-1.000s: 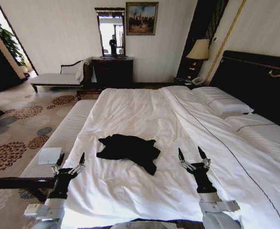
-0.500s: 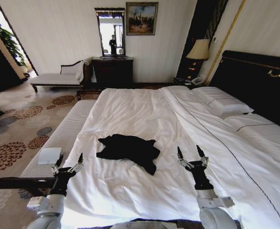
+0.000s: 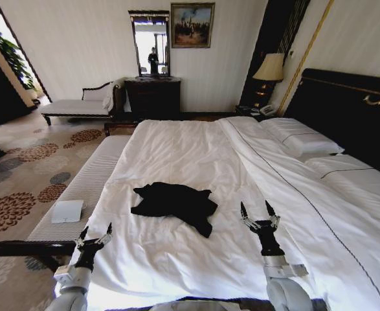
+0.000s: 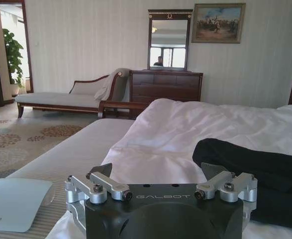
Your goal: Fold the clothes on the bed.
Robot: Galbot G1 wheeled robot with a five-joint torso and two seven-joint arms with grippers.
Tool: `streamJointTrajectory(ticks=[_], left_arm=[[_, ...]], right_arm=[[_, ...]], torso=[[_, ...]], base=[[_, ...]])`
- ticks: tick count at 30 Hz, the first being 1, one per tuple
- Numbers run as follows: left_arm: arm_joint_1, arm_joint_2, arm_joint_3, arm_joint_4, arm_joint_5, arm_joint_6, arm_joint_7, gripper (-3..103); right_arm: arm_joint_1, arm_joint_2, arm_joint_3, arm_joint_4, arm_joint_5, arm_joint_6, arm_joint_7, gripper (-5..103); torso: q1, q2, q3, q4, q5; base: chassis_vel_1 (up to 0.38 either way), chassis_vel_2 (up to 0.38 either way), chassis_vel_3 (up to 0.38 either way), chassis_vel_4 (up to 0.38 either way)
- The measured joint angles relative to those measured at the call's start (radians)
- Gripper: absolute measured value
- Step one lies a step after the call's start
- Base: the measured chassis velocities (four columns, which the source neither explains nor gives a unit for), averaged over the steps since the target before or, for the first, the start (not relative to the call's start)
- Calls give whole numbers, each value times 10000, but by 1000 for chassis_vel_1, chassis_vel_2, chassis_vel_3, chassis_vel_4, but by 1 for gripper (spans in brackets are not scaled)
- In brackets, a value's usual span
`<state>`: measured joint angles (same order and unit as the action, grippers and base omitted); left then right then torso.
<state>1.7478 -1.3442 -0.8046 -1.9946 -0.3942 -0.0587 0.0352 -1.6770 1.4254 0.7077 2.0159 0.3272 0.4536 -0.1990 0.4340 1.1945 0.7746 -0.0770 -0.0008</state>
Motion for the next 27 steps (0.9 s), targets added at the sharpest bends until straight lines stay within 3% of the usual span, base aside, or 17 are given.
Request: streamJointTrajectory(ticks=[5,10,13,17,24,27], left_arm=[[-137,-89,189,449,291,-338,99,100],[-701,1,360,530,-440,-514,-319,100],[-1264,385,491,892,-330,-739,-468,100],[-2336,1413,940,2469,976,-1441,-244,100],[-3547,2260,1080,3514,1235,-1660,19,100],[-4070,2707,1689,4081,1263,-1777,433,100]], right_arm=[[139,33,0,-308,-145,40,12,100],[236,87,-49,-499,-225,41,21,100],[280,120,-100,-574,-290,40,22,100],[446,97,-175,-627,-338,19,33,100],[794,-318,-191,-823,-260,-107,61,100],[831,-400,-154,-895,-145,-117,78,100]], torso=[[0,0,0,2,0],[-1,0,0,4,0],[0,0,0,-1,2],[1,0,1,3,-5],[1,0,0,6,2],[1,-1,0,1,2]], base=[[0,0,0,0],[0,0,0,0],[0,0,0,0],[0,0,0,0],[0,0,0,0],[0,0,0,0]])
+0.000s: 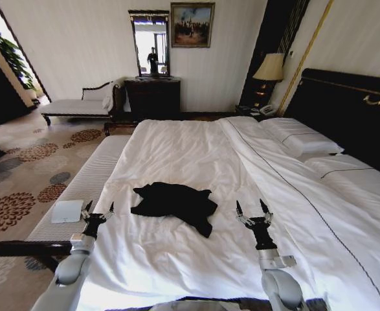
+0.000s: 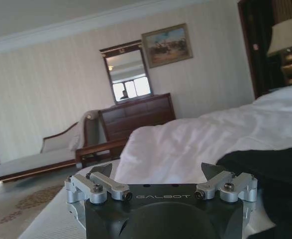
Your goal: Fold the clothes on the bed.
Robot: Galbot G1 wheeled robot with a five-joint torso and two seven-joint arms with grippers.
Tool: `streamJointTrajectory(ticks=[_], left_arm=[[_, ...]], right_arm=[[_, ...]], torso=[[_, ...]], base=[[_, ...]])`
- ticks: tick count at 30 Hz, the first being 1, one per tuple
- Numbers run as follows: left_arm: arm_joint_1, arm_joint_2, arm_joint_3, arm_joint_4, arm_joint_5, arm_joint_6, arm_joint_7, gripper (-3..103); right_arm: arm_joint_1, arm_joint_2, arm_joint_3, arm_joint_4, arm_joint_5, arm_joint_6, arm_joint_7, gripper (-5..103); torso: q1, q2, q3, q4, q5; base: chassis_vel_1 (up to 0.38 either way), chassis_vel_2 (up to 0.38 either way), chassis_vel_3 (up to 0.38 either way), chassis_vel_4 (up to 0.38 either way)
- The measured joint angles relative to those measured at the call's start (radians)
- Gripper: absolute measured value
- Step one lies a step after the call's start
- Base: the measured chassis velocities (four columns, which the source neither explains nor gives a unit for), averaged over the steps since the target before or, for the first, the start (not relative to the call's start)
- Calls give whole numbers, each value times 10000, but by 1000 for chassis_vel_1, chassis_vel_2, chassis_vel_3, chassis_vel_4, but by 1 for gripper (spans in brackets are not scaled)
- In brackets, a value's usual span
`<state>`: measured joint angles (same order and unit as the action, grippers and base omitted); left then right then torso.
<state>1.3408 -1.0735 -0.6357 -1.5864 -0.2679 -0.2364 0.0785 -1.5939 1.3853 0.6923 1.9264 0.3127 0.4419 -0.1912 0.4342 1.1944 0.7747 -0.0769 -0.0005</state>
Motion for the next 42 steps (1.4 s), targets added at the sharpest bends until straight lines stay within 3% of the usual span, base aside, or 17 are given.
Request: streamJointTrajectory(ticks=[6,12,18,33,35,36,42], left_arm=[[-1480,677,1297,1276,609,-427,757,100],[-2784,1249,2326,2474,672,-536,977,100],[-3756,1295,3158,3596,598,-729,1285,100],[-4628,1016,4191,3751,201,-663,1506,101],[-4651,979,4192,3788,197,-682,1510,97],[-4660,928,4191,3825,189,-689,1510,86],[-4667,718,4176,3931,221,-697,1520,70]], right_arm=[[47,12,193,25,200,-13,66,100],[43,190,256,61,179,-43,155,100],[-79,367,340,129,75,-34,198,100],[-389,431,600,371,118,100,270,100],[-417,441,597,371,101,117,270,100],[-432,445,583,371,82,127,270,100],[-435,446,556,374,52,134,270,100]], torso=[[-1,0,-1,0,-3],[0,0,0,0,-2],[-1,0,0,3,-2],[-1,2,-1,2,-2],[-2,1,-1,2,0],[-1,1,-1,1,-2],[-2,2,-1,1,-1]], base=[[0,0,0,0],[0,0,0,0],[0,0,0,0],[0,0,0,0],[0,0,0,0],[0,0,0,0],[0,0,0,0]])
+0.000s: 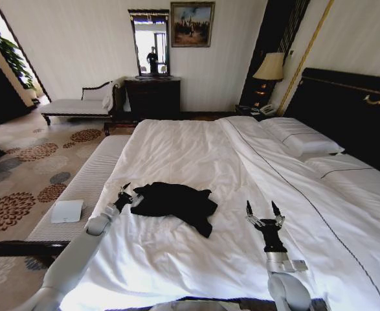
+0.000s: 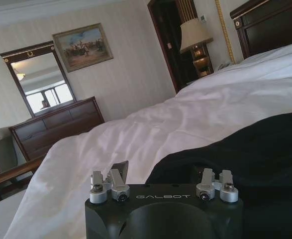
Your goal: Fold the clothes on the bed.
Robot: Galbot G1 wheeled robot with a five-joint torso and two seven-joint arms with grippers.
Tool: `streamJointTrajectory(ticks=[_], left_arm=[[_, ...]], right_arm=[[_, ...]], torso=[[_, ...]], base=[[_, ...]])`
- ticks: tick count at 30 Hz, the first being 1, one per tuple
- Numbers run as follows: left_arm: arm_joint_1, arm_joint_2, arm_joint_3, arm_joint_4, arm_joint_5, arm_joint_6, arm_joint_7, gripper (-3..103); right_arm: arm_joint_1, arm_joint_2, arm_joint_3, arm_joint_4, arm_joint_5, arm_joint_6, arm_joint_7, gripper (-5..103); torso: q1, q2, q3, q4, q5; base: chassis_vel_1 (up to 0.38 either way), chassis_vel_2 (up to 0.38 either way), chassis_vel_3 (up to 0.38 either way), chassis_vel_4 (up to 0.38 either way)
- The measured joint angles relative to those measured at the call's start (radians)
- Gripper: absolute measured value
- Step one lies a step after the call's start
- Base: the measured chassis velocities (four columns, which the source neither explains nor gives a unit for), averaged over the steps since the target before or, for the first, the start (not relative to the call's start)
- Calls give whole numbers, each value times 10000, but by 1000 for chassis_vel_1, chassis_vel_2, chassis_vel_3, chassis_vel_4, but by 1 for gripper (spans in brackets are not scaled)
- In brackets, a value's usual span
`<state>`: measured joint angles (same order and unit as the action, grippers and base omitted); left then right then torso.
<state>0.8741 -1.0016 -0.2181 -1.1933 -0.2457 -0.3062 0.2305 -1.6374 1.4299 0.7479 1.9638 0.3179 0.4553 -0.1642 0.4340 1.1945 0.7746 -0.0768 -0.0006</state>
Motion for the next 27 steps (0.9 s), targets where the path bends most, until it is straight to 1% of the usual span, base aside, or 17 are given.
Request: streamJointTrajectory(ticks=[1,2,6,8,11,12,13,14,15,16,18,19,20,21,25,27], left_arm=[[-9,-48,0,29,4,-2,7,64],[-9,-48,0,29,4,-2,7,64],[-166,-188,133,239,92,-32,76,43],[-207,-206,167,288,110,-46,86,43],[-440,-289,310,573,176,-124,148,26],[-440,-289,310,573,176,-124,148,26],[-529,-321,344,687,204,-156,170,22],[-561,-334,355,731,216,-168,181,22],[-627,-369,366,824,236,-199,209,16],[-650,-398,348,857,240,-218,226,14],[-648,-411,310,853,239,-222,234,12],[-636,-414,275,836,236,-221,235,8],[-588,-414,196,761,222,-222,236,8],[-440,-383,34,535,177,-190,231,2],[-178,-265,-270,96,-26,-26,192,1],[134,-54,-661,-722,-434,252,16,1]], right_arm=[[-3,-2,-1,8,-1,1,0,100],[-3,-2,-1,8,-1,1,0,100],[-82,-31,17,25,-1,50,0,100],[-93,-40,24,25,-1,67,-1,100],[-107,-56,39,-19,3,128,-4,100],[-107,-56,39,-19,3,128,-4,100],[-109,-59,40,-42,3,144,-5,100],[-109,-59,40,-49,3,149,-5,100],[-108,-62,40,-76,2,167,-7,100],[-106,-67,40,-100,-6,190,-10,100],[-103,-71,40,-115,-11,204,-13,100],[-99,-75,40,-122,-12,212,-14,100],[-91,-82,42,-132,-12,222,-15,100],[-61,-97,45,-153,3,228,-15,100],[31,-134,33,-210,35,230,-3,100],[187,-173,-77,-264,138,230,34,100]], torso=[[0,0,0,0,-1],[0,0,0,0,-1],[0,0,0,0,0],[0,0,0,-1,0],[0,0,0,-1,0],[0,0,0,-1,0],[0,0,0,-1,0],[0,0,0,-1,0],[0,0,0,-1,-1],[0,0,0,-1,0],[0,0,0,-1,-2],[0,0,0,-2,-2],[0,0,0,-3,-1],[0,0,0,-3,-3],[0,0,0,-1,-3],[0,0,0,2,-1]], base=[[0,0,0,0],[0,0,0,0],[0,0,0,0],[0,0,0,0],[0,0,0,0],[0,0,0,0],[0,0,0,0],[0,0,0,0],[0,0,0,0],[0,0,0,0],[0,0,0,0],[0,0,0,0],[0,0,0,0],[0,0,0,0],[0,0,0,0],[0,0,0,0]])
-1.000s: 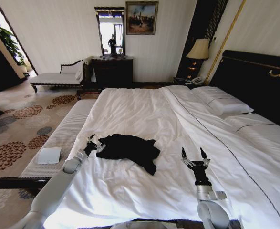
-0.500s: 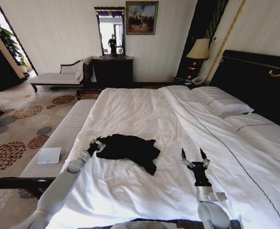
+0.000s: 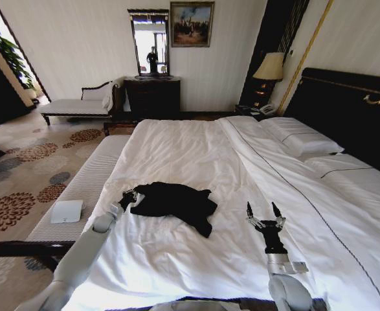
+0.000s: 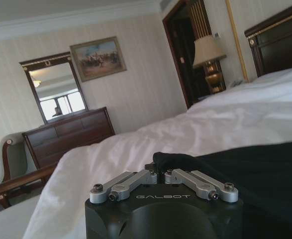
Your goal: Fold the clothes on the bed.
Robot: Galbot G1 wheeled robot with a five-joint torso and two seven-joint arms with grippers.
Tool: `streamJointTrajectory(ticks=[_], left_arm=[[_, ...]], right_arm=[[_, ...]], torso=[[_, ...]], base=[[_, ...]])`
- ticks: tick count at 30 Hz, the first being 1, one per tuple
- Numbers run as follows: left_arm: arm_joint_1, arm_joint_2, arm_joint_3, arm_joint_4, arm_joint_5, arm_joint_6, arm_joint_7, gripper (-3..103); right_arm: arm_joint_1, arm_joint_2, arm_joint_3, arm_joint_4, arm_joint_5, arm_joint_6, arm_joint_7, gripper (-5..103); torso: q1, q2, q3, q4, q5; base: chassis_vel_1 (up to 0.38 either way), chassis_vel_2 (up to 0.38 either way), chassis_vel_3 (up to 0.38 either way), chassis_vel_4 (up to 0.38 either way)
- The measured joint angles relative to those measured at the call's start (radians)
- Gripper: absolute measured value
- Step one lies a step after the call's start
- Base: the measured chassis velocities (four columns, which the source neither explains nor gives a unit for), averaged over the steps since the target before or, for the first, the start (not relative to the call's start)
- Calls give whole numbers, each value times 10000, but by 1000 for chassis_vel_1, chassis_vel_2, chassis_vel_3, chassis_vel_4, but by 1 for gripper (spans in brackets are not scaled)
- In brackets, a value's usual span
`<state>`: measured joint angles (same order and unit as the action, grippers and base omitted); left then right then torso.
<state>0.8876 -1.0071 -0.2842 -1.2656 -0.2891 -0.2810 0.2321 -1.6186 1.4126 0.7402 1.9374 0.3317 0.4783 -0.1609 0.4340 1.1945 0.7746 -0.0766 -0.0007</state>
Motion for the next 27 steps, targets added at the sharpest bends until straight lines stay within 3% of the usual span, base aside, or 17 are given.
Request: streamJointTrajectory(ticks=[6,9,15,19,22,25,27], left_arm=[[253,423,-581,-1562,-778,466,-427,1],[288,911,-877,-2644,-1583,902,-758,1],[448,1609,-1254,-3733,-2223,1355,-925,1],[1384,2048,-2093,-4773,-2489,1623,-916,1],[2022,2030,-2629,-5084,-2497,1633,-914,1],[3630,1405,-4020,-5488,-2498,1618,-955,1],[3941,1243,-4246,-5558,-2499,1611,-955,1]], right_arm=[[228,-66,-280,2,463,-21,2,100],[405,-150,-410,-120,500,48,-34,100],[639,-290,-711,-338,460,115,-30,100],[1074,-457,-1574,-584,1041,-139,480,100],[1251,-551,-2061,-592,1513,-503,808,100],[1671,-724,-2903,-589,2246,-1299,1297,100],[1752,-767,-3049,-588,2347,-1447,1333,100]], torso=[[0,0,-1,-3,1],[0,0,0,-2,0],[0,0,-1,-5,0],[0,0,0,-4,1],[0,0,-1,-3,1],[0,0,-1,-2,-1],[0,0,-1,1,-4]], base=[[0,0,0,0],[0,0,0,0],[0,0,0,0],[0,0,0,0],[0,0,0,0],[0,0,0,0],[0,0,0,0]])
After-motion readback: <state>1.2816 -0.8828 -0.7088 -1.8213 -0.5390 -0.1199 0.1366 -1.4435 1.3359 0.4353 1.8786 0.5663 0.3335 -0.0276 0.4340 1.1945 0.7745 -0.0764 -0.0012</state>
